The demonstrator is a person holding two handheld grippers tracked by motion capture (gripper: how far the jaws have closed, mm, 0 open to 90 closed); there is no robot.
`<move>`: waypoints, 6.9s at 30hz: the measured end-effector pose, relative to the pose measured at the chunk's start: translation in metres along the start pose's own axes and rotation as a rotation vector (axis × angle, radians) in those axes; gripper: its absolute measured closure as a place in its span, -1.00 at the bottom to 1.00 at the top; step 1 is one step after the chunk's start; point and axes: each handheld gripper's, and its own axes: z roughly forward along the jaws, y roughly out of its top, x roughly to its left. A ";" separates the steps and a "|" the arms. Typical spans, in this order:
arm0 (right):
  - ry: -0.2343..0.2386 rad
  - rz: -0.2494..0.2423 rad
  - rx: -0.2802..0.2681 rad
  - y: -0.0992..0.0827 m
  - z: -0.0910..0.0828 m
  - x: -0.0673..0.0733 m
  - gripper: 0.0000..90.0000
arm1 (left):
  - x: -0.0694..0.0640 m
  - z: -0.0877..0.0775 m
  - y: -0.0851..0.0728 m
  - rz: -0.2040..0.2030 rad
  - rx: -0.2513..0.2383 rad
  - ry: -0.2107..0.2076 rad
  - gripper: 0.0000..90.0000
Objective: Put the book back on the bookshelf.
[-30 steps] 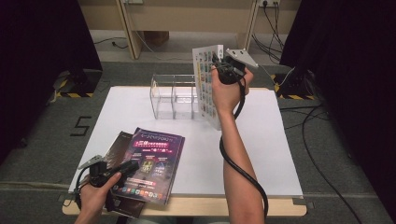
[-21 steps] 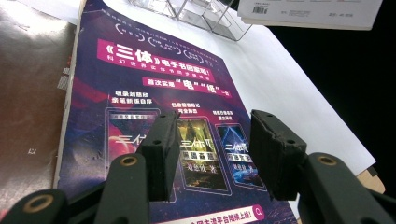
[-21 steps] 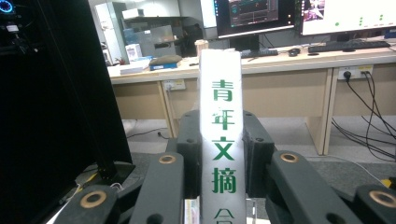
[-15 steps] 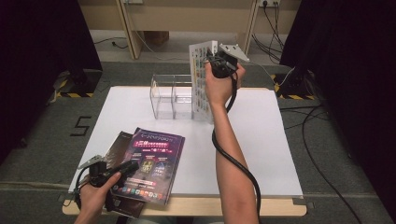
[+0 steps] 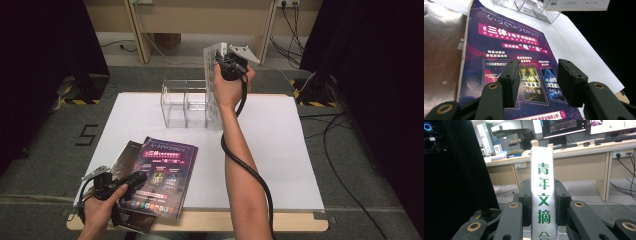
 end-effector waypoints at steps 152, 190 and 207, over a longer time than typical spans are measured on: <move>-0.050 -0.089 0.123 -0.043 -0.067 -0.010 0.66 | -0.003 0.002 -0.004 0.014 0.006 -0.012 0.17; -0.065 -0.098 0.162 -0.047 -0.066 -0.020 0.54 | -0.004 0.003 -0.006 0.020 0.016 -0.016 0.17; -0.051 -0.120 0.242 -0.045 -0.065 -0.024 0.46 | -0.004 0.002 -0.006 0.019 0.014 -0.016 0.17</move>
